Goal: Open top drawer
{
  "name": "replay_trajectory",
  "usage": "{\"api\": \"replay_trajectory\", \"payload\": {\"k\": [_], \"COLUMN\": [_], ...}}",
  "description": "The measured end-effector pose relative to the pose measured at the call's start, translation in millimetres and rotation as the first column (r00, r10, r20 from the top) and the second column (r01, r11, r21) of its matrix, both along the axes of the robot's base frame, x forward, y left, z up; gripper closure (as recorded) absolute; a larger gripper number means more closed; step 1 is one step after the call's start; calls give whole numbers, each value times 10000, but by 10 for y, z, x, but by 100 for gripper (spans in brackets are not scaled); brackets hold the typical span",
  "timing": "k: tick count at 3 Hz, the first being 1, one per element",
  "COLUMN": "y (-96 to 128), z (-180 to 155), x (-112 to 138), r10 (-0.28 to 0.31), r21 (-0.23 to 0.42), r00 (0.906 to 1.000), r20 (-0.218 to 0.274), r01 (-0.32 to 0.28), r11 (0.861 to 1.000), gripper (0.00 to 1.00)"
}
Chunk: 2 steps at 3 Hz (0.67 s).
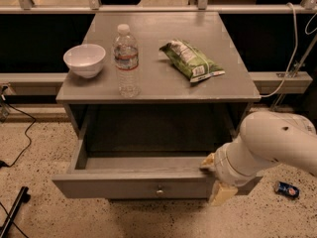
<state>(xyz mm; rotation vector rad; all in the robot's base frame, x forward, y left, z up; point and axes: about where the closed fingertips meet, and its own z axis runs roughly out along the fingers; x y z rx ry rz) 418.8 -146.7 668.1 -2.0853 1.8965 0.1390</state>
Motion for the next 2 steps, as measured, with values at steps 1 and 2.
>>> {"api": "replay_trajectory", "payload": {"k": [1, 2], "y": [-28, -161], "z": [106, 331], "x": [-144, -41], "r10": [-41, -280], "r21": [-60, -165], "r00": [9999, 9978], "r20": [-102, 608], "r01": [40, 291], "r11": [10000, 9994], "gripper": [26, 21]}}
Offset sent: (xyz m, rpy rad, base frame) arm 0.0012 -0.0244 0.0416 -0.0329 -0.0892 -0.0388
